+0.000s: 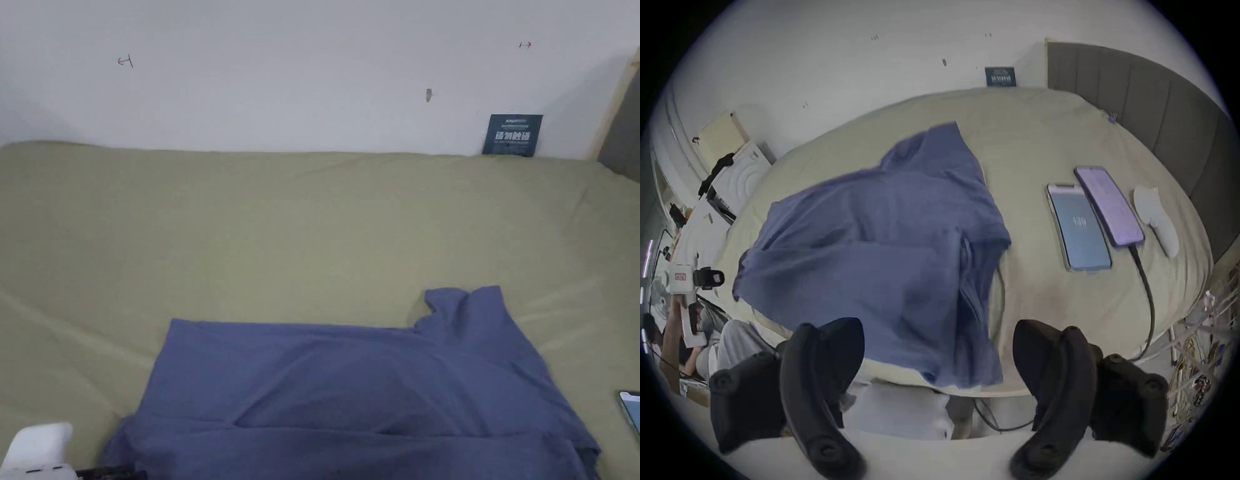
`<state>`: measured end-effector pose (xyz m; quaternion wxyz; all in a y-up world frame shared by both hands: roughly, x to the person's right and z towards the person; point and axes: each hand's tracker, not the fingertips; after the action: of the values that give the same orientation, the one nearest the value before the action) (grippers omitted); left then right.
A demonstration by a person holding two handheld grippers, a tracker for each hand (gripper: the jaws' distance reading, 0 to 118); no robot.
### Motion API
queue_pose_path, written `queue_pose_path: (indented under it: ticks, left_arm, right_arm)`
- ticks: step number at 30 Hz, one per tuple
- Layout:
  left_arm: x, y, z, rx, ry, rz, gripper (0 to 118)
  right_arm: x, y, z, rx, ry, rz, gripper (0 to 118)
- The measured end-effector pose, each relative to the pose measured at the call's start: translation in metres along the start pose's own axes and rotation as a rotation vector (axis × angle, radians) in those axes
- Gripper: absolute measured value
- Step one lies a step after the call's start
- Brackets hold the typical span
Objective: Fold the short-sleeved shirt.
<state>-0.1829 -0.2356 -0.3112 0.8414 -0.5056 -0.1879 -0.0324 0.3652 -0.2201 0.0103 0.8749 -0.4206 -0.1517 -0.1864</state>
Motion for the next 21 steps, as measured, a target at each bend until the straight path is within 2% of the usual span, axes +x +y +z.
queue_pose_path:
  ticks: [3,4,5,6,7,8,9,14,15,17,18,21]
  left_arm:
    - [0.001,0.026,-0.001,0.032,-0.026,-0.004,112]
    - [0.011,0.037,0.002,0.061,-0.032,-0.001,103]
    - [0.014,0.049,-0.002,0.068,-0.029,-0.010,88]
    - [0.018,0.061,-0.007,0.086,-0.027,-0.021,64]
    - [0.021,0.071,-0.013,0.119,-0.024,-0.023,18]
    - [0.030,0.085,-0.016,0.136,-0.026,-0.033,1]
    - [0.033,0.098,-0.027,0.131,-0.026,-0.039,2]
    - [0.048,0.153,-0.072,0.125,-0.037,-0.054,2]
    - [0.049,0.161,-0.082,0.126,-0.039,-0.061,7]
    - [0.055,0.179,-0.097,0.110,-0.003,-0.075,97]
    - [0.054,0.186,-0.109,0.100,0.007,-0.072,118]
    - [0.057,0.202,-0.139,0.042,0.018,-0.077,115]
  right_arm:
    - [-0.013,0.023,0.003,0.050,0.004,-0.010,96]
    - [-0.016,0.031,0.002,0.086,-0.001,0.004,93]
    - [-0.019,0.040,0.001,0.122,-0.011,0.013,76]
    - [-0.022,0.049,-0.002,0.138,-0.013,0.016,43]
    - [-0.025,0.058,-0.005,0.157,-0.022,0.013,1]
    - [-0.029,0.067,-0.012,0.171,-0.033,0.017,1]
    - [-0.027,0.073,-0.016,0.214,-0.060,0.024,1]
    - [-0.025,0.108,-0.046,0.188,-0.053,0.016,1]
    - [-0.025,0.112,-0.052,0.181,-0.055,0.020,1]
    - [-0.020,0.120,-0.062,0.170,-0.057,0.009,1]
    - [-0.019,0.122,-0.068,0.161,-0.058,0.005,1]
    - [-0.015,0.127,-0.081,0.140,-0.073,0.014,1]
